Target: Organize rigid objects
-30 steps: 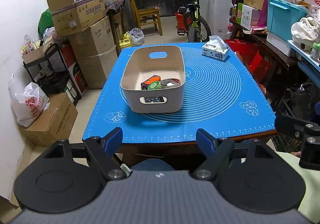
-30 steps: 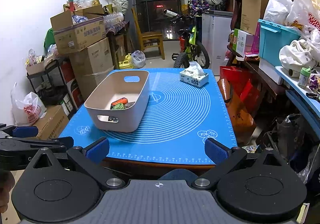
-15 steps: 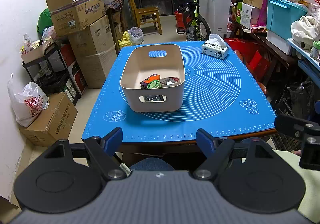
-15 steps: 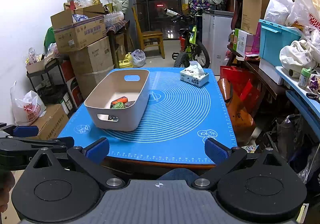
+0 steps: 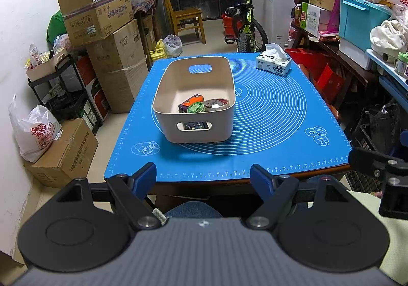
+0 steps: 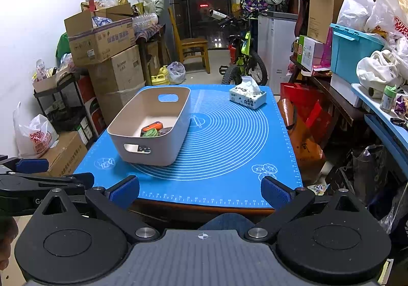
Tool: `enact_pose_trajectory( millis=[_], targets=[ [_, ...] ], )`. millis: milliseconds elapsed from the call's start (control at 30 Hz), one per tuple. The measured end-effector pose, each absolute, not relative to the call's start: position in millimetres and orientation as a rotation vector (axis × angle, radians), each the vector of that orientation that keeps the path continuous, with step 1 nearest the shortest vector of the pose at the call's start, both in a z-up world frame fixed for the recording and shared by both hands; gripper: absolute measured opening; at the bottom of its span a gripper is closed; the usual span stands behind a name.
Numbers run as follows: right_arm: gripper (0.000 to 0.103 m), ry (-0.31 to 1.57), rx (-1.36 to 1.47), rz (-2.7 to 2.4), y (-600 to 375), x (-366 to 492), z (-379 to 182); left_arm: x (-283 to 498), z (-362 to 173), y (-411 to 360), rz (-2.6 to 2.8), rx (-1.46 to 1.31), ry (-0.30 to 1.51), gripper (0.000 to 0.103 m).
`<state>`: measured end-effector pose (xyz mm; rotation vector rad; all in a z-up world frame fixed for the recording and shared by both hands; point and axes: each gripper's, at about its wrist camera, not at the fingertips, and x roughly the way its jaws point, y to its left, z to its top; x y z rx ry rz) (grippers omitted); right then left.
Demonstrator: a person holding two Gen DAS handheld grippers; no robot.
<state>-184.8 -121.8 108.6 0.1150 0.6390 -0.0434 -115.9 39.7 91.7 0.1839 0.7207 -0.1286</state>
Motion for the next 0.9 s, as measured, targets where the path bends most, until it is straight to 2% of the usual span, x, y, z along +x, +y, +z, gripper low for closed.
enact_pose_trajectory(
  millis=[900],
  targets=[
    [0.101, 0.641, 0.115, -0.044, -123.8, -185.2, 108.6, -117.3, 93.8, 38.6, -0.133, 0.181, 0.719, 0.081]
  ],
)
